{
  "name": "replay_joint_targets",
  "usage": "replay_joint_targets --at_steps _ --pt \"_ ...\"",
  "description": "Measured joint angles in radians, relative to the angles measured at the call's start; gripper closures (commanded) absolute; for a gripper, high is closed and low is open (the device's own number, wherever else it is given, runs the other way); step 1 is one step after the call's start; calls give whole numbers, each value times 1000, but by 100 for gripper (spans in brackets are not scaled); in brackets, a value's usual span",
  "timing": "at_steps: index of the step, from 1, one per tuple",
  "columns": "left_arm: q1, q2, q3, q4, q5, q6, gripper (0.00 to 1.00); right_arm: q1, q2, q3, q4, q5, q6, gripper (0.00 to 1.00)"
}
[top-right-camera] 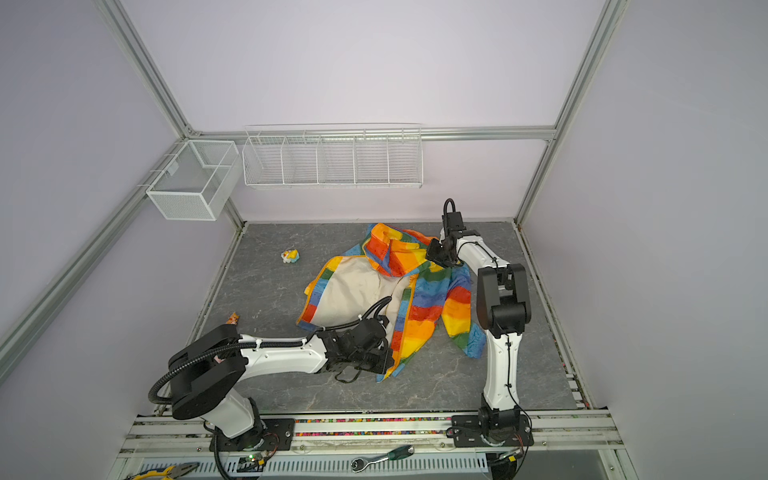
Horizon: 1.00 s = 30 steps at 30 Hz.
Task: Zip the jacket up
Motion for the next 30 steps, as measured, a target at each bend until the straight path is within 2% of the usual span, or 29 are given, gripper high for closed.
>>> replay_joint_targets --at_steps 2,4,12,20,25,30 --pt "0 0 0 -1 0 0 100 0 1 12 3 -26 11 88" --pt "0 0 0 -1 0 0 100 -2 1 17 9 -60 27 93" --pt "0 0 0 -16 -15 2 100 -48 -9 3 84 -231 132 93" --pt "-19 -12 5 -78 -93 21 100 -153 -128 -26 137 -360 265 93" --pt "-19 -40 28 -92 -126 34 100 -177 -198 -20 134 -377 303 93" --pt "-26 -32 63 -118 -136 53 100 -198 -171 13 78 -347 303 93"
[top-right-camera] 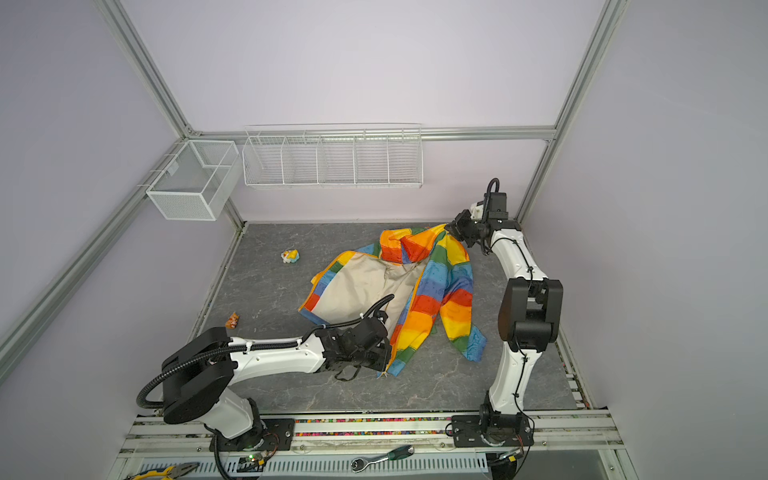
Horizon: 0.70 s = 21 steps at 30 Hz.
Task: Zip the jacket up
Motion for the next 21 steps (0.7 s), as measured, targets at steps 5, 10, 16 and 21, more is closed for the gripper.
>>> replay_joint_targets --at_steps 5,10,16,21 --pt "-13 58 58 -33 2 14 100 -16 113 48 -71 74 -45 93" --pt "-37 119 98 -58 6 28 100 -38 184 45 -145 154 -109 67" --pt "-45 143 98 -68 14 29 100 -49 145 32 -192 259 -203 37" --pt "-45 143 98 -67 17 31 100 24 -11 -20 -224 362 -289 35"
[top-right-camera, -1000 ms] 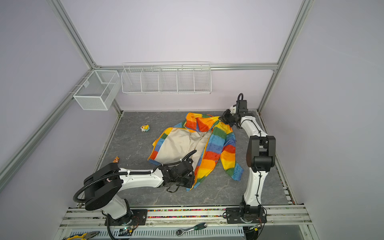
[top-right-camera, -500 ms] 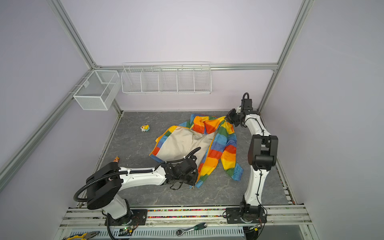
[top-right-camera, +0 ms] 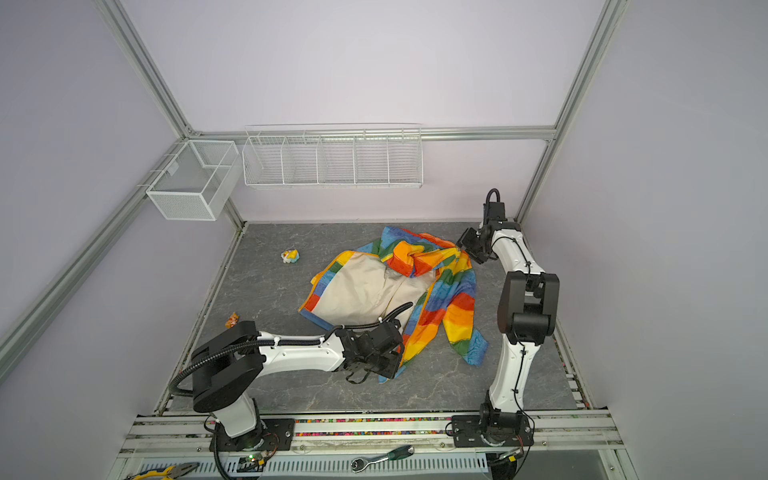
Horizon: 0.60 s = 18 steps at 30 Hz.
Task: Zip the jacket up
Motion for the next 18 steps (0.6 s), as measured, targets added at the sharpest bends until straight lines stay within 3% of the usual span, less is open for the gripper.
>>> replay_joint_targets --at_steps 7,18 --pt "0 0 0 1 0 0 100 163 -176 -209 71 -3 18 39" --pt "0 0 -1 10 0 0 100 182 43 -236 184 -29 130 38"
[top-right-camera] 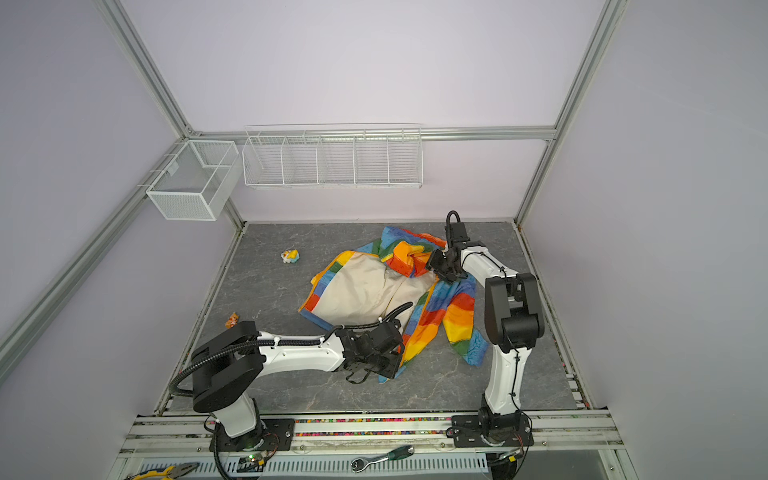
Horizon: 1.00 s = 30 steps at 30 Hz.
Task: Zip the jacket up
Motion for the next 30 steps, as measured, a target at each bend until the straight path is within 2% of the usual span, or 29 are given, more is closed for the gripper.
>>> replay_joint_targets --at_steps 5,10,15,24,30 --pt "0 0 0 3 0 0 100 0 108 92 43 -29 34 42" --pt "0 0 0 3 0 -3 100 -5 183 193 85 -80 72 77" --pt "0 0 -2 3 1 -4 100 -34 208 249 131 -148 122 91" --pt "0 -2 -13 19 4 -11 100 -117 234 412 191 -266 208 93" --pt "0 -12 -31 33 3 -20 100 -151 320 537 196 -298 260 92"
